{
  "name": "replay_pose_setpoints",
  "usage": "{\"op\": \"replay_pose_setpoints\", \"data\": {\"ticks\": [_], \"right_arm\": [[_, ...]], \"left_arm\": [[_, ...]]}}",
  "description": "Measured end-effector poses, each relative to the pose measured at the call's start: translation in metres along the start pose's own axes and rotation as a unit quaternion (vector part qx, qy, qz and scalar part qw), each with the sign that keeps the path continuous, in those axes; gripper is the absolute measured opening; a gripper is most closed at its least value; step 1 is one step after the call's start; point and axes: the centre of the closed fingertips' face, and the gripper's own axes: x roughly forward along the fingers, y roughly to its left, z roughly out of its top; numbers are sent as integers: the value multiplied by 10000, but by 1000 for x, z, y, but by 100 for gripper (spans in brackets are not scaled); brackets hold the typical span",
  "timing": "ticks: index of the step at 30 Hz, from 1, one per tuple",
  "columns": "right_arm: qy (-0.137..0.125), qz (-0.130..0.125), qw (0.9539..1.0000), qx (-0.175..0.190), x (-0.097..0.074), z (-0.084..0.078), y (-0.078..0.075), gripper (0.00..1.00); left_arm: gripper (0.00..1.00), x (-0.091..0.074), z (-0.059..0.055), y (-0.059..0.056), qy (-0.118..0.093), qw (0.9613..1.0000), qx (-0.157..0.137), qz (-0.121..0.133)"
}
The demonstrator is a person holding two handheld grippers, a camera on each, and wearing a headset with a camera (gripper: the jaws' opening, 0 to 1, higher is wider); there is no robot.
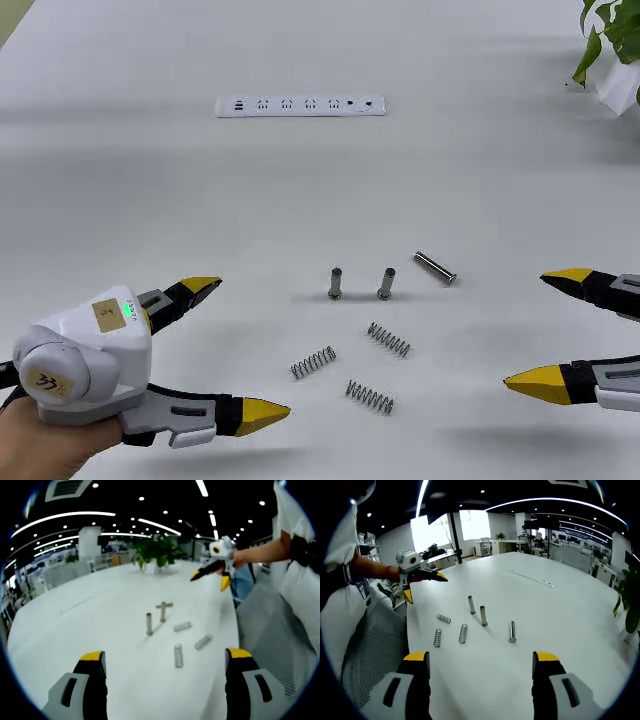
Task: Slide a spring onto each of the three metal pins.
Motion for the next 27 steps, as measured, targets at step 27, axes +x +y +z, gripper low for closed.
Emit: {"op": "replay_pose_setpoints", "data": {"ticks": [27], "right_arm": [[565, -154, 9981, -215, 62, 45, -53, 53]], "left_arm": [[100, 6, 7, 13, -179, 9997, -161, -14]]}}
